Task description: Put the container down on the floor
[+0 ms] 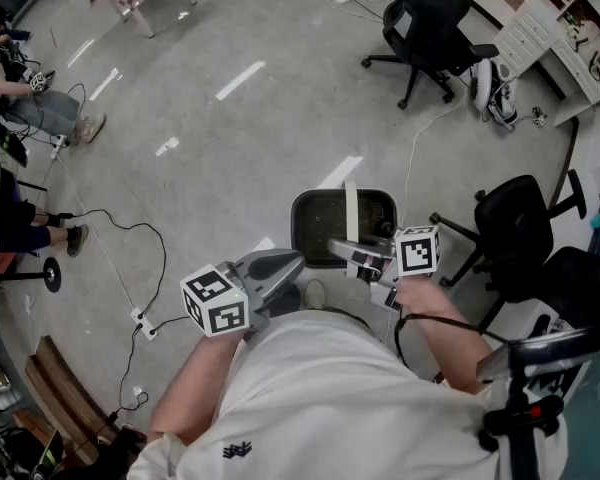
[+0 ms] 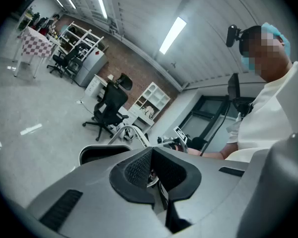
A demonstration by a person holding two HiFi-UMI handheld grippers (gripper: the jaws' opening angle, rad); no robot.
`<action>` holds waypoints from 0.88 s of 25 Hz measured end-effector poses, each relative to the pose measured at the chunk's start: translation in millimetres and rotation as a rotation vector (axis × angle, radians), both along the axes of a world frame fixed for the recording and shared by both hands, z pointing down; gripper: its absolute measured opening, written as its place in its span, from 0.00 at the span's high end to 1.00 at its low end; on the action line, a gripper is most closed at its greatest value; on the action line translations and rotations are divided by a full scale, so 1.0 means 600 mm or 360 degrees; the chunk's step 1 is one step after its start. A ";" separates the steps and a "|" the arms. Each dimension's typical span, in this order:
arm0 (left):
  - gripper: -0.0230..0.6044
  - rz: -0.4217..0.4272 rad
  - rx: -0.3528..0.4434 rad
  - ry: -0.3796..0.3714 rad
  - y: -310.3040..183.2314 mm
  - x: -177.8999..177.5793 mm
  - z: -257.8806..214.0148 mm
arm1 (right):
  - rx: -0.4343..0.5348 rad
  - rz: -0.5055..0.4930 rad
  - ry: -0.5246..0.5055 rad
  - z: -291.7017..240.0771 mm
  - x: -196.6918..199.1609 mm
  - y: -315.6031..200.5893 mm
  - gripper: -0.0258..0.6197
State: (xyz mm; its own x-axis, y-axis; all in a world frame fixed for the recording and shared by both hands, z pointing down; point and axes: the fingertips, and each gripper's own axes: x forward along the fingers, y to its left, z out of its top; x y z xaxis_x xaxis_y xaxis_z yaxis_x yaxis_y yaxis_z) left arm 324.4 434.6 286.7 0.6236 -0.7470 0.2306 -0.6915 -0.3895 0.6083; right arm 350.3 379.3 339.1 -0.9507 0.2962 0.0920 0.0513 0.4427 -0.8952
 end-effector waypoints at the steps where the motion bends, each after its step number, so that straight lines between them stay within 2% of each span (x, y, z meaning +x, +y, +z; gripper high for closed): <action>1: 0.95 0.0000 -0.0003 0.0004 0.002 0.001 -0.003 | -0.0023 0.0005 -0.0005 -0.003 0.003 0.005 0.91; 14: 0.95 0.0049 0.0001 0.0013 -0.020 0.029 -0.012 | -0.0012 0.0054 -0.0010 -0.016 0.036 -0.020 0.91; 19: 0.95 0.0029 -0.0026 0.0070 -0.056 0.005 -0.008 | -0.0171 0.0120 0.0062 0.010 0.016 -0.063 0.91; 22: 0.95 0.0053 -0.0028 0.0120 -0.095 -0.036 0.004 | -0.0214 0.0156 0.0077 0.022 -0.022 -0.104 0.91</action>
State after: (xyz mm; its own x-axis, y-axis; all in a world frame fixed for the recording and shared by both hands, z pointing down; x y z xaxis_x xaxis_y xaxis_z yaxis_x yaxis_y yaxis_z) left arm 302.6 377.4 289.0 0.6641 -0.7218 0.1951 -0.6303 -0.4002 0.6653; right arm 337.3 316.7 352.6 -0.9710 0.2151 0.1045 -0.0311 0.3196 -0.9470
